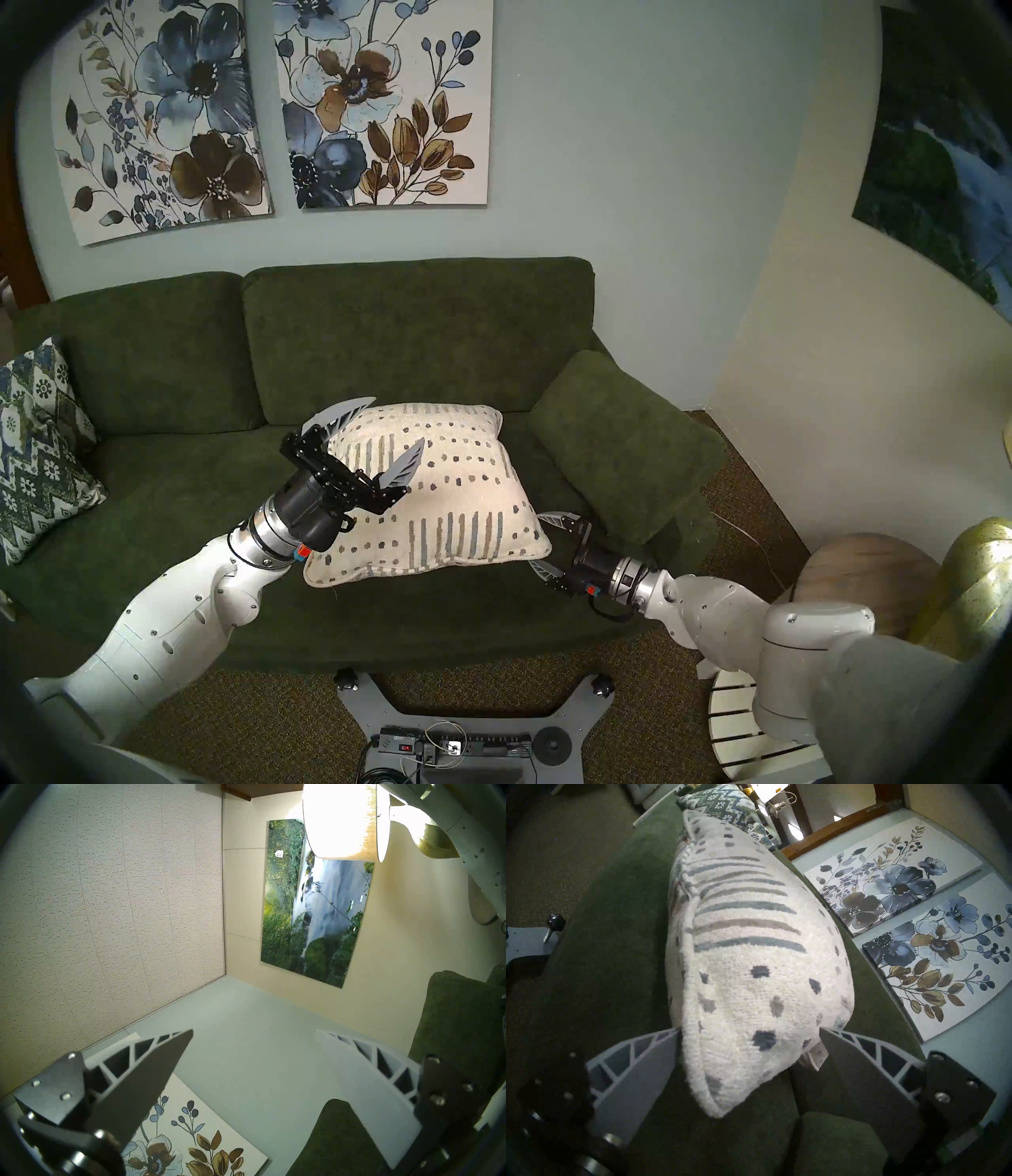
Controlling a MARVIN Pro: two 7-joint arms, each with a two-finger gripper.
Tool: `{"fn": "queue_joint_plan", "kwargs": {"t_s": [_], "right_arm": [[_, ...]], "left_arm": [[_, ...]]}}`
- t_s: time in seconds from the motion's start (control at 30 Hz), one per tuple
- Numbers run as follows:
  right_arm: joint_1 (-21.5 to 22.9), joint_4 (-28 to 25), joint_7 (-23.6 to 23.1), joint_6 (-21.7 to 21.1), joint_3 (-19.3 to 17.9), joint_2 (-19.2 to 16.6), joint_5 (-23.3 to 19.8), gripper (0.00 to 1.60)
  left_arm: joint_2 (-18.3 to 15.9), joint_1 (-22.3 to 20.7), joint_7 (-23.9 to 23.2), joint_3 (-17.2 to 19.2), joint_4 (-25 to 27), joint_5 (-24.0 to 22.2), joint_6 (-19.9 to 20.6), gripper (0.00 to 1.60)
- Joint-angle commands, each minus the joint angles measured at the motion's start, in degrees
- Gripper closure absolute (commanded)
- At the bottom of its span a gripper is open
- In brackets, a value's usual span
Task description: Fluff a cushion
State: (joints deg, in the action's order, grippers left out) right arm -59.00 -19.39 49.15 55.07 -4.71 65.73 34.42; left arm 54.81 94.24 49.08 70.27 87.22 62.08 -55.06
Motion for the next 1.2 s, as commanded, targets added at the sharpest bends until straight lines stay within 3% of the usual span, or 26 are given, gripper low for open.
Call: {"fn": "queue_joint_plan", "kwargs": {"t_s": [0.0, 0.23, 0.27, 0.3, 0.33, 0.37, 1.17], "right_arm": [[-0.06, 2.38, -0.3, -0.07, -0.24, 3.97, -0.58, 0.0], [0.31, 4.78, -1.33, -0.07, -0.64, 6.03, -1.52, 0.0], [0.33, 5.12, -1.67, -0.07, -0.52, 6.43, -1.46, 0.4], [0.32, 5.43, -1.86, -0.07, -0.54, 6.73, -1.55, 1.13], [0.33, 5.67, -2.03, -0.07, -0.54, 6.93, -1.59, 1.42], [0.33, 5.95, -2.25, -0.07, -0.6, 7.14, -1.7, 1.6], [-0.86, 10.12, -4.9, -1.49, -1.79, 11.0, -3.92, 1.6]], "left_arm": [[-0.06, -0.13, 0.03, 0.07, 0.26, 0.02, 0.06, 0.0], [-0.04, -0.14, 0.03, 0.07, 0.22, 0.02, 0.06, 0.0], [-0.04, -0.14, 0.03, 0.07, 0.22, 0.02, 0.06, 0.0], [-0.03, -0.14, 0.03, 0.07, 0.21, 0.02, 0.06, 0.0], [-0.03, -0.14, 0.03, 0.07, 0.21, 0.02, 0.06, 0.0], [-0.03, -0.14, 0.03, 0.07, 0.21, 0.02, 0.06, 0.0], [0.0, -0.15, 0.04, 0.08, 0.19, 0.02, 0.06, 0.0]]}}
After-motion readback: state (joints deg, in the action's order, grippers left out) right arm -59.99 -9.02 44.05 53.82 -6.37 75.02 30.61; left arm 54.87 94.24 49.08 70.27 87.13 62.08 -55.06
